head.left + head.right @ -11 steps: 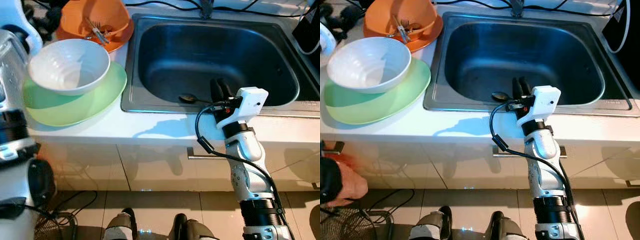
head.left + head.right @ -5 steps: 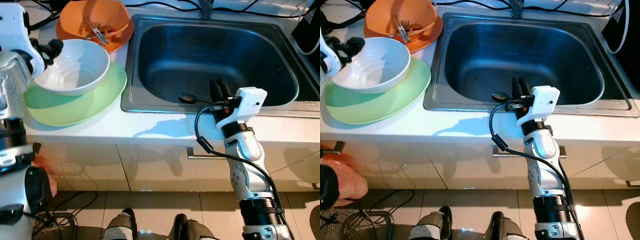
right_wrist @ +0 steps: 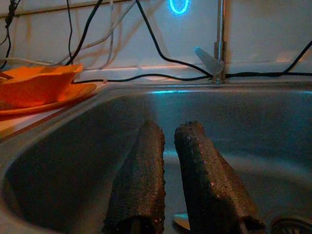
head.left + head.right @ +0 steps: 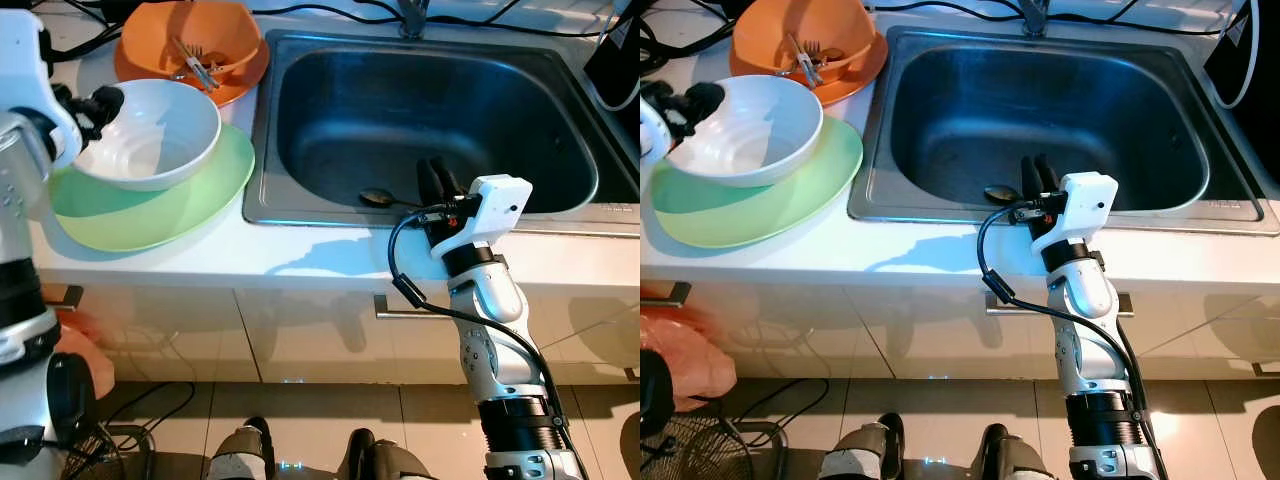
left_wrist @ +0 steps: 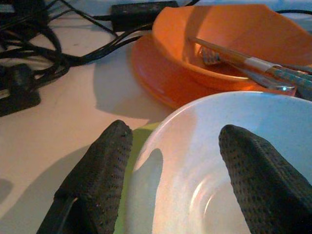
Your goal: Kitchen organization
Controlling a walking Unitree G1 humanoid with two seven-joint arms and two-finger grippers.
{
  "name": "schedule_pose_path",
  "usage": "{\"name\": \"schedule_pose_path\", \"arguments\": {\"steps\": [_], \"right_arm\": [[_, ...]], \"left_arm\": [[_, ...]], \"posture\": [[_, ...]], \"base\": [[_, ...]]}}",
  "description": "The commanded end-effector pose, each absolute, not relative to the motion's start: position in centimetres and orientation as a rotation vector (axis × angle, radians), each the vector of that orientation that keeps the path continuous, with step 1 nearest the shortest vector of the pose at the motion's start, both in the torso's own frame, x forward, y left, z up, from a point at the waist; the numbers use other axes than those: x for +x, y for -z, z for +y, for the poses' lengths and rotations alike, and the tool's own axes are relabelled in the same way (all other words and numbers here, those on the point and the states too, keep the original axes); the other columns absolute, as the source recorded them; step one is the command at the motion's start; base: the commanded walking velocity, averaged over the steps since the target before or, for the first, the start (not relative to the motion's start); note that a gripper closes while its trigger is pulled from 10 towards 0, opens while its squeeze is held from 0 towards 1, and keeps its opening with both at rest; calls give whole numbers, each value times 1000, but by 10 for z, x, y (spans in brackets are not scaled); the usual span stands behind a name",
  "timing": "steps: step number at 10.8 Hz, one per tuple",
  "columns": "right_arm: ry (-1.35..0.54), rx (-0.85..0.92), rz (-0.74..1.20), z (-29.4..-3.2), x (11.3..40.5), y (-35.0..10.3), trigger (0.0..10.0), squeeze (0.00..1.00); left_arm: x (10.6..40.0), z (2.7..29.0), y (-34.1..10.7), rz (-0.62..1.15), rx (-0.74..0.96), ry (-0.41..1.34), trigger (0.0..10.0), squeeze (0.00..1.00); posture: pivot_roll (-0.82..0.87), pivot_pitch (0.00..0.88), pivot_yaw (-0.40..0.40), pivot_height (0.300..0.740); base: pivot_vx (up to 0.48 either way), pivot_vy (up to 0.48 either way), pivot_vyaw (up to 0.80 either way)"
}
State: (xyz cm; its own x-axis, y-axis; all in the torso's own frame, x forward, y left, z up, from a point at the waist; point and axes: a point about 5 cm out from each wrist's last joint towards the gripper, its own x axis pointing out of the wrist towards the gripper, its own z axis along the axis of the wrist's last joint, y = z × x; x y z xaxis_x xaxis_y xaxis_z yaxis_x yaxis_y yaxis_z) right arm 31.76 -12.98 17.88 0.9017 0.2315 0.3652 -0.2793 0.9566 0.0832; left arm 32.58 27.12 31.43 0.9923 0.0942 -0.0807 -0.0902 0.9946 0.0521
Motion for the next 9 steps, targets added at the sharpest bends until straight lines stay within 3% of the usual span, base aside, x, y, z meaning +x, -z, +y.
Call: {"name": "schedule_pose_path", "arguments": {"steps": [1,9], "right_arm": [[-284,146,-227,-124,314,-150,10000,0],[-301,145,-221,-123,313,-150,10000,0]], "left_arm": [[315,278,-320,72,47,-129,10000,0],[308,268,-292,158,-25,-152,10000,0]], "posture": [[269,198,-11,740],[259,226,-21,740]], "base": [[0,0,0],[0,0,0]]}}
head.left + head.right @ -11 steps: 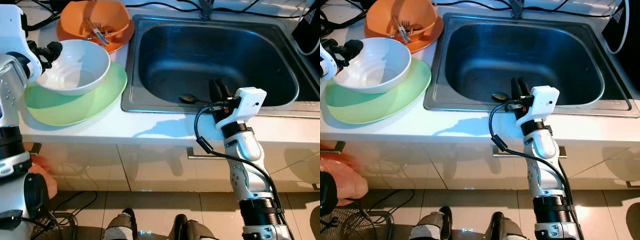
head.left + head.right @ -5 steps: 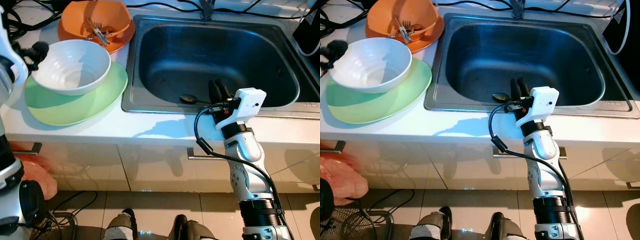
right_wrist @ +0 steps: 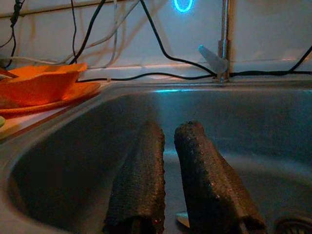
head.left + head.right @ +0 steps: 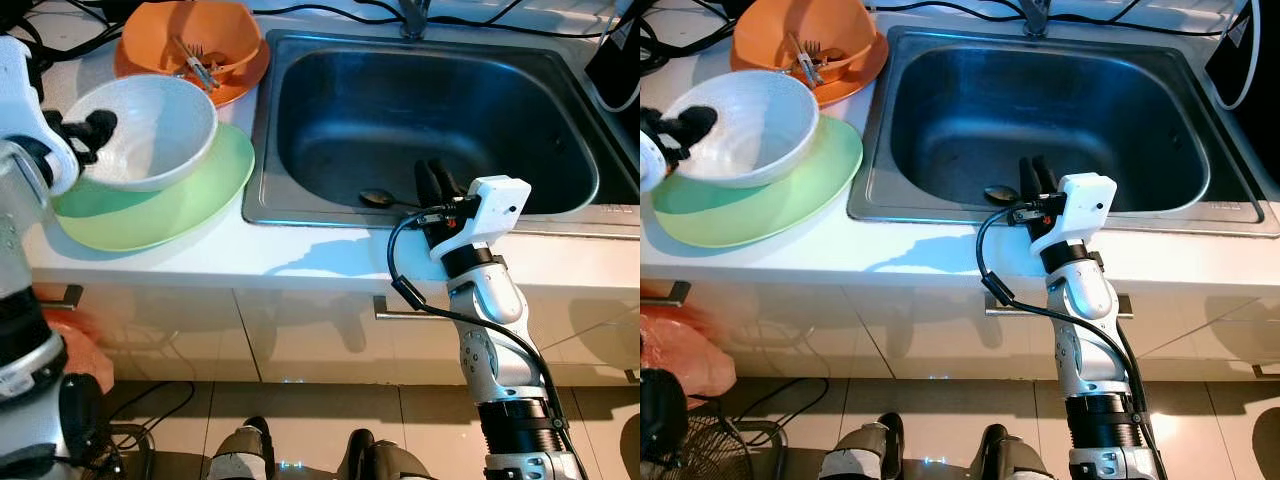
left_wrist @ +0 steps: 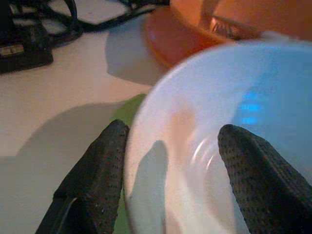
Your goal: Kitchen organization
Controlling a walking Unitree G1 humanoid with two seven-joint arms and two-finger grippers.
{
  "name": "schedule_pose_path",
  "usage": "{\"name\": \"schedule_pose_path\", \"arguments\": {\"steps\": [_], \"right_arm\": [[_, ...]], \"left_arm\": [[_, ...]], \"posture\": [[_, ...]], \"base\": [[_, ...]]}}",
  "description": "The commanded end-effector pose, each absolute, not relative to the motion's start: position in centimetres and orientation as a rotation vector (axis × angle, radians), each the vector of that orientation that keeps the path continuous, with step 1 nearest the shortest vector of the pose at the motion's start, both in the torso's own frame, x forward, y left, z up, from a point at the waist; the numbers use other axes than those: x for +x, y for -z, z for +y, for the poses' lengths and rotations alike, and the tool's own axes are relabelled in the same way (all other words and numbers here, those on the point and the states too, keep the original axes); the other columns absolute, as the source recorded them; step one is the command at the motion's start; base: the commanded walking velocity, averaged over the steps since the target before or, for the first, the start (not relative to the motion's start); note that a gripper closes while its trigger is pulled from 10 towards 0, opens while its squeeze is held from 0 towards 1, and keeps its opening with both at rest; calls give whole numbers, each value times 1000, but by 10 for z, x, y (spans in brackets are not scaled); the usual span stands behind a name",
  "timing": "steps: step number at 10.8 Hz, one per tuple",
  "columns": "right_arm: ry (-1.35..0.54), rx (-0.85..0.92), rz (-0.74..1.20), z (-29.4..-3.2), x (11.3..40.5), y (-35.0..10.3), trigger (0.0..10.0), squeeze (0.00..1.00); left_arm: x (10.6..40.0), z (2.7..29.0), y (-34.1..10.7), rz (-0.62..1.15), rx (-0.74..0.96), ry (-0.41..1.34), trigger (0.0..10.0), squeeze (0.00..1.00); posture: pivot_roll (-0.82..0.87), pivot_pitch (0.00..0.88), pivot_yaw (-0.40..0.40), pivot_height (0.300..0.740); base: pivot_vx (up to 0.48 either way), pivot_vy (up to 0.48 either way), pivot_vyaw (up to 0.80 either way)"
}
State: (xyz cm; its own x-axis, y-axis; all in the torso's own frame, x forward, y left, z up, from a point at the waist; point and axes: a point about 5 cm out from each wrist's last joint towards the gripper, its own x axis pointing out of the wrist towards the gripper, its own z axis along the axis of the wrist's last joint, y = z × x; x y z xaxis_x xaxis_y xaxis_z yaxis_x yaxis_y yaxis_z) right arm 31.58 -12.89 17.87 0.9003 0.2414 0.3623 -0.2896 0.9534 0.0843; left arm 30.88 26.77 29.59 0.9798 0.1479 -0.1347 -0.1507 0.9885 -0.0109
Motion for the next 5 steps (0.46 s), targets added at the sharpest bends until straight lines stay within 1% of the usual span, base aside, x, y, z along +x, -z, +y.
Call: {"name": "schedule_pose_path", "arguments": {"steps": [1,2,3,5], "right_arm": [[-303,143,-220,-123,313,-150,10000,0],[-303,142,-220,-123,313,-151,10000,0],[-306,138,-221,-123,313,-151,10000,0],[-311,136,-219,-121,313,-151,10000,0]], "left_arm": [[307,266,-288,166,-35,-152,10000,0],[307,265,-287,168,-38,-151,10000,0],[306,265,-287,162,-47,-156,0,0],[306,264,-288,150,-59,-157,0,0]], "posture": [[259,226,-21,740],[257,228,-23,740],[260,231,-24,740],[260,231,-27,740]], "base": [[0,0,0],[0,0,0],[0,0,0],[0,0,0]]}}
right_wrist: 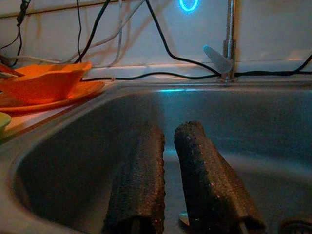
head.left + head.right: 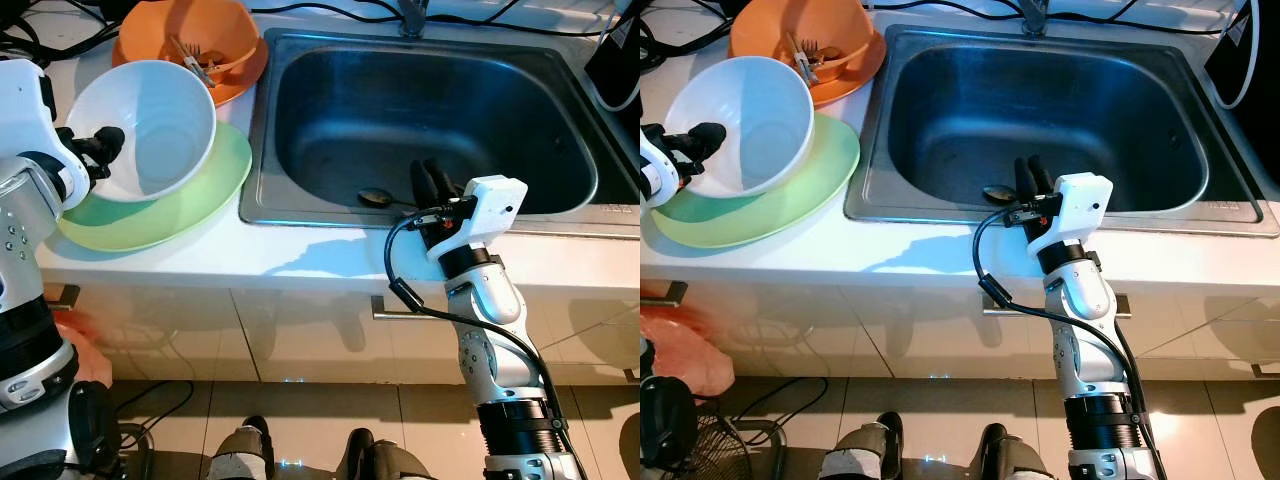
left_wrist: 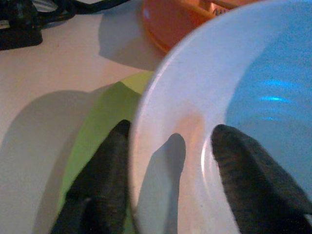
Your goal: Kitchen organization
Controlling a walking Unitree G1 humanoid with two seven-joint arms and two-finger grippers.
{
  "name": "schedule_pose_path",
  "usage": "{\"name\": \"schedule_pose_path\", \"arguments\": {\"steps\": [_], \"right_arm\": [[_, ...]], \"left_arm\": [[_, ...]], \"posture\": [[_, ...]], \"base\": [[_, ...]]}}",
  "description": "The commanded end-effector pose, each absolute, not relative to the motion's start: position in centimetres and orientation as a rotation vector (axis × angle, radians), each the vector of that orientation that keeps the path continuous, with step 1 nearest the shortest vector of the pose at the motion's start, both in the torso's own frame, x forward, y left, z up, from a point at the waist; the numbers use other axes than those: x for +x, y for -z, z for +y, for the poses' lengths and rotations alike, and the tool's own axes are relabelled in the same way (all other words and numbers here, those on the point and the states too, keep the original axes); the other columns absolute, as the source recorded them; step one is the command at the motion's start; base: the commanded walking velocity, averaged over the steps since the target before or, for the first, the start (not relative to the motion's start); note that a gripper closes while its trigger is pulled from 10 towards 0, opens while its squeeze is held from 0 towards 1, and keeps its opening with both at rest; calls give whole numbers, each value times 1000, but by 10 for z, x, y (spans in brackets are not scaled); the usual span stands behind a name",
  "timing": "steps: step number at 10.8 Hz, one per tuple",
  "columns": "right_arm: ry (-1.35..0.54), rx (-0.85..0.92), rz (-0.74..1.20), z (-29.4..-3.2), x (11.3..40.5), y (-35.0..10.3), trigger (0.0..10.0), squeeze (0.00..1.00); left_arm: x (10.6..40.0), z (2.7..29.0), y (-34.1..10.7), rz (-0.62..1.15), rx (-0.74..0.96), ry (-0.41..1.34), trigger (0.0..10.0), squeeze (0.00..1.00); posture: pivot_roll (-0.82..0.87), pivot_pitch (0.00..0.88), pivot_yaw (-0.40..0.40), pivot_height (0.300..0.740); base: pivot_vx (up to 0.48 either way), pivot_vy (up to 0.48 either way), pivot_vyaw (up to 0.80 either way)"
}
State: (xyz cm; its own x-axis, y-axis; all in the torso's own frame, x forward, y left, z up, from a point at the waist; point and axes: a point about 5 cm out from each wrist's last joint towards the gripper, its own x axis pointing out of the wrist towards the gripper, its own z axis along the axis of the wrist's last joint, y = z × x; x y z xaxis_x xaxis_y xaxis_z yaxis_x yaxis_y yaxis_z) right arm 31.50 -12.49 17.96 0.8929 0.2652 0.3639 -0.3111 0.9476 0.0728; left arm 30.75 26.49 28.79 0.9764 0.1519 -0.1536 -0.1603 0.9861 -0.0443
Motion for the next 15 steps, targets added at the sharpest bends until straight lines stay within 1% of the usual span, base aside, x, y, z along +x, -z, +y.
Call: {"name": "schedule_pose_path", "arguments": {"steps": [1,6,15], "right_arm": [[-312,134,-218,-122,313,-151,10000,0],[-320,137,-219,-119,314,-152,10000,0],[-331,136,-216,-117,316,-152,10000,0]], "left_arm": [[305,265,-289,141,-67,-158,0,0],[303,266,-292,124,-90,-151,0,0],[302,259,-295,105,-121,-78,0,0]], "posture": [[259,231,-27,740],[264,221,-28,740],[269,215,-38,740]], "base": [[0,0,0],[0,0,0],[0,0,0]]}}
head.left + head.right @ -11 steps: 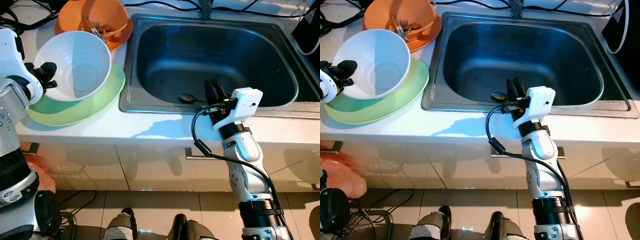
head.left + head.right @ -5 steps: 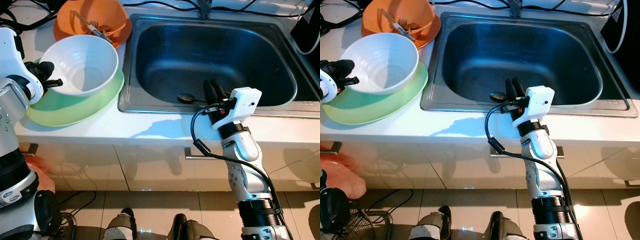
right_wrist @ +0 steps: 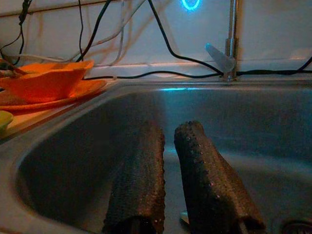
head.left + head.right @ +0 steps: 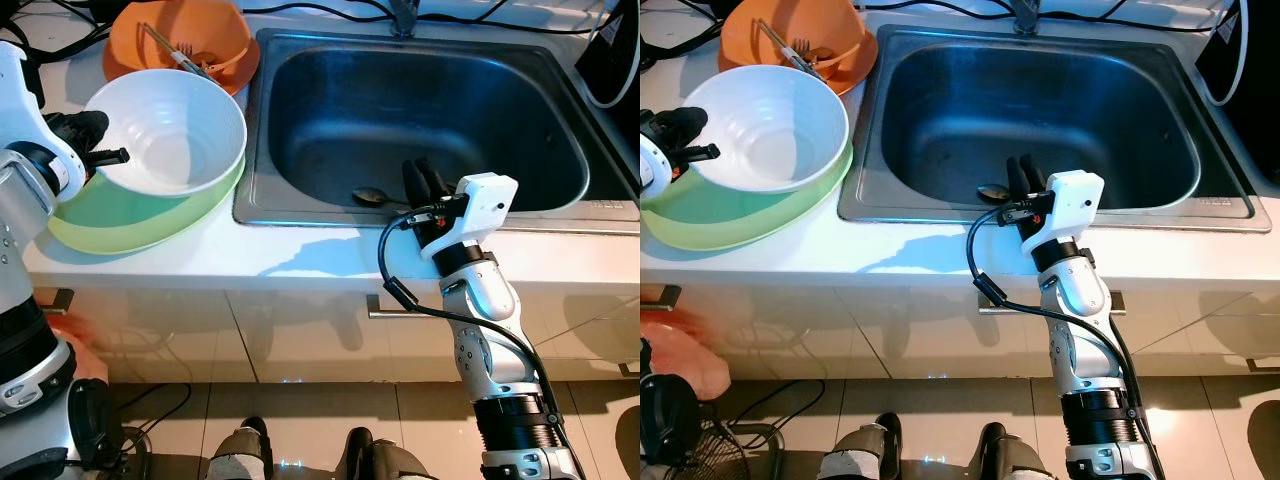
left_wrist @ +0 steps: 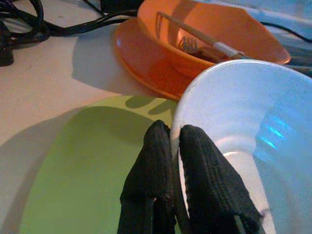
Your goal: Kitchen organization
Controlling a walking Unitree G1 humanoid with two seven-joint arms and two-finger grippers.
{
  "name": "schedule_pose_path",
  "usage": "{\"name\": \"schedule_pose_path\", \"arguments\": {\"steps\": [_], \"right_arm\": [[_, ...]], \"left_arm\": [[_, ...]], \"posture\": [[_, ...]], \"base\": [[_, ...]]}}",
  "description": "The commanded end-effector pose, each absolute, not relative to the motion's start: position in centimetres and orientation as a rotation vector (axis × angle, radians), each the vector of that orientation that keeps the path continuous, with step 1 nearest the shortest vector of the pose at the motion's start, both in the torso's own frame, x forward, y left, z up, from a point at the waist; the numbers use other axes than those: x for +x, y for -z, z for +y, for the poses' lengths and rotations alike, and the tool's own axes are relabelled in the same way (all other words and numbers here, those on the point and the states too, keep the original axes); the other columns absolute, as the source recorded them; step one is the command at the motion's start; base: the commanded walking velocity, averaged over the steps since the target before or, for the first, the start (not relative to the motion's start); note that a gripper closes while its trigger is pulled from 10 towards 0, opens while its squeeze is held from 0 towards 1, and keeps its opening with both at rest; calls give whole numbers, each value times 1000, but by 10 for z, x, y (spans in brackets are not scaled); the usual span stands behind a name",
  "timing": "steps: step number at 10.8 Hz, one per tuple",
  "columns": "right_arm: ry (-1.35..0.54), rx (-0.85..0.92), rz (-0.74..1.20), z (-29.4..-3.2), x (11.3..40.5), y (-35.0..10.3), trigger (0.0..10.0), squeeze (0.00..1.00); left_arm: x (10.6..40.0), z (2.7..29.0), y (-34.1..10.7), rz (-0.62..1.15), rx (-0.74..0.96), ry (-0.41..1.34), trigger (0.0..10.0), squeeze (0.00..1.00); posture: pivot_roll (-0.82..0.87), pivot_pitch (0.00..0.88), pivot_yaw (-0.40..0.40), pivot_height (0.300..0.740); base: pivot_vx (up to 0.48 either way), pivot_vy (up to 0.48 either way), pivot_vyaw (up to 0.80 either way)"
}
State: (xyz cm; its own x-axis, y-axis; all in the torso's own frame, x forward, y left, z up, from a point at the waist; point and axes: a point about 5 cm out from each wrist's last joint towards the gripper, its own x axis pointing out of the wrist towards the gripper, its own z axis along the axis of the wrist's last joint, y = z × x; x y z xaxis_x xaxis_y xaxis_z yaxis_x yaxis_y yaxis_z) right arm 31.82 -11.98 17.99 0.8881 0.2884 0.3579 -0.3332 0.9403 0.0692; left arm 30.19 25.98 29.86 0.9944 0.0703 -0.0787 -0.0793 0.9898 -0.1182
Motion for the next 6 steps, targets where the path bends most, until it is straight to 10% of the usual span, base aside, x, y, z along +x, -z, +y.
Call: {"name": "schedule_pose_path", "arguments": {"steps": [1,6], "right_arm": [[-331,135,-215,-117,317,-152,10000,0],[-331,134,-214,-117,318,-152,10000,0]], "left_arm": [[302,255,-295,104,-124,-44,0,0],[299,230,-305,22,-141,136,0,0]], "posture": [[269,217,-38,740],[271,215,-41,740]], "base": [[0,0,0],[0,0,0]]}}
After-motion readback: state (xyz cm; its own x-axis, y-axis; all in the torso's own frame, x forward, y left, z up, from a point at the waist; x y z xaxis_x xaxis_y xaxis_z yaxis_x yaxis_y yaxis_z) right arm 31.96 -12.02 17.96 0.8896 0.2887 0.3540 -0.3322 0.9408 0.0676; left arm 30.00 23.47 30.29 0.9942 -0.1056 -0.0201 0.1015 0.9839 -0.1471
